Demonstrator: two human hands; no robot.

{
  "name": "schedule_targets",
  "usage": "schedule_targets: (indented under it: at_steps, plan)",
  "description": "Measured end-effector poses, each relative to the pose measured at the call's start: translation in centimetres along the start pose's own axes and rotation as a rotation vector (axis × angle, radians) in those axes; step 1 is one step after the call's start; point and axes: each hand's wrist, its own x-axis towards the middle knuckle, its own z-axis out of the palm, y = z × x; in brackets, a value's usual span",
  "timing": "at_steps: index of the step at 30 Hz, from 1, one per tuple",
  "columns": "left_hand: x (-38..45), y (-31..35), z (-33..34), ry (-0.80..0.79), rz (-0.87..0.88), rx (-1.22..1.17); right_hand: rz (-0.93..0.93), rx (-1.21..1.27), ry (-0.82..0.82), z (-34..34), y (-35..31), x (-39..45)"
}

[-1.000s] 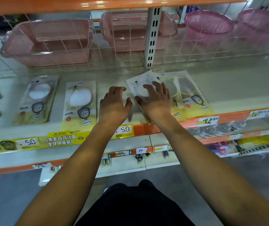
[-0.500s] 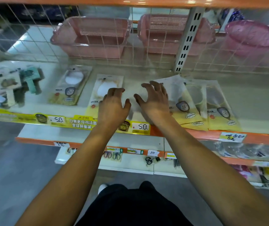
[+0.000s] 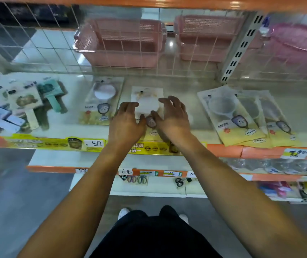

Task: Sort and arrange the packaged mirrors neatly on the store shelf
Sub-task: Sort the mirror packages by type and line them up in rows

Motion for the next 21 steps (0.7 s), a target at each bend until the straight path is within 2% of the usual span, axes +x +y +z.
schedule_targets:
  at_steps: [13, 21]
  plan:
    - [1.6, -7.6, -2.7, -0.071, 0.085, -0.031, 0.158, -0.139, 0.031, 5.4, -6.3, -0.9]
    - [1.9, -8.0, -3.4, -0.055, 0.097, -0.04, 0.21, -0.225, -0.064, 4.8, -7.6, 0.0]
